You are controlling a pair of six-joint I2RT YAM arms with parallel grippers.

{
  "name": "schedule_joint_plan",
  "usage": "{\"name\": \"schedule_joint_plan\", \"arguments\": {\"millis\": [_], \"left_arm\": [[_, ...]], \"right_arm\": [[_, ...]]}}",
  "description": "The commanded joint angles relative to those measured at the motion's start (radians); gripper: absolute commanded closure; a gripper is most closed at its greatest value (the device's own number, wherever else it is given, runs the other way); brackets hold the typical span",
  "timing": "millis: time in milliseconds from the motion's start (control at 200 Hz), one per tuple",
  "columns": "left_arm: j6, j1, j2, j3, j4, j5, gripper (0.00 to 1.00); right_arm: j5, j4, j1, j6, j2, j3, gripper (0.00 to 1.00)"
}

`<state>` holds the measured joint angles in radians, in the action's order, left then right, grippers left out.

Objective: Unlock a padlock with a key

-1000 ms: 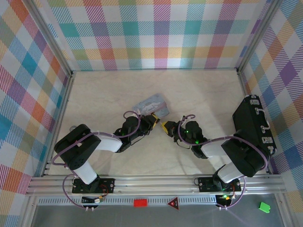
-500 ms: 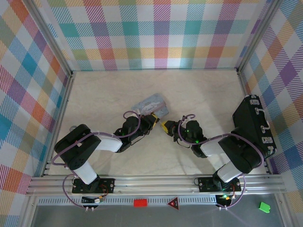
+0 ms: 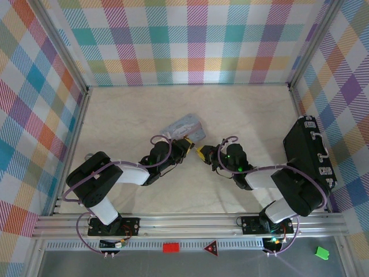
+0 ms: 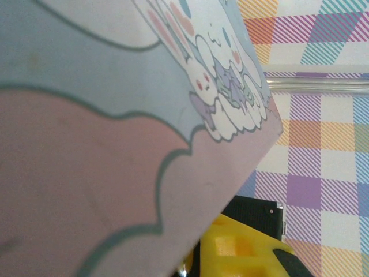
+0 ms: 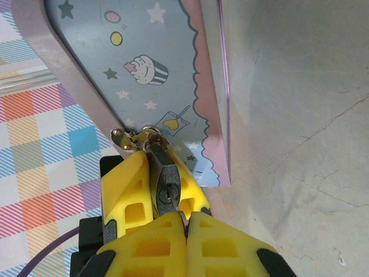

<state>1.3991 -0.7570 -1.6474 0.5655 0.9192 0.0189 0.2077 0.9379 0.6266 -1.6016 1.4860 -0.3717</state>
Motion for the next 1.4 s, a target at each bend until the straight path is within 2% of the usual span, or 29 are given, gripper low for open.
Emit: {"name": "schedule_joint_plan", "arguments": {"millis": [0,310,540,1000,1170,1395], "left_arm": [[0.031,-0.045,0.03,0.039,0.067,0.096,1.0],[0.035,-0.053,0.053,0.043,0.058,0.099,1.0],[0.037,-0.058,0.055,0.061,0.061,0.1,1.0],[0.037,-0.066,0.031,0.066,0.071,0.104,1.0],[0.032,-0.07,0.029,0.057,0.064,0.108,1.0],[0.031,-0.076,0.034,0.039,0.062,0.113,1.0]], "right_arm": [[0.028,-0.009,-0.019,0.045,0.001,-0.056,1.0],[0.123,-0.085,-0.08,0.16,0.001,-0.108,1.0],[0.156,-0.047,-0.049,0.24,0.008,-0.128,1.0],[0.133,0.192,-0.028,-0.052,0.094,-0.079,1.0],[0.125,0.167,-0.031,-0.06,0.08,-0.092,1.0],[0.158,0.217,-0.084,-0.089,0.094,-0.083,1.0]]}}
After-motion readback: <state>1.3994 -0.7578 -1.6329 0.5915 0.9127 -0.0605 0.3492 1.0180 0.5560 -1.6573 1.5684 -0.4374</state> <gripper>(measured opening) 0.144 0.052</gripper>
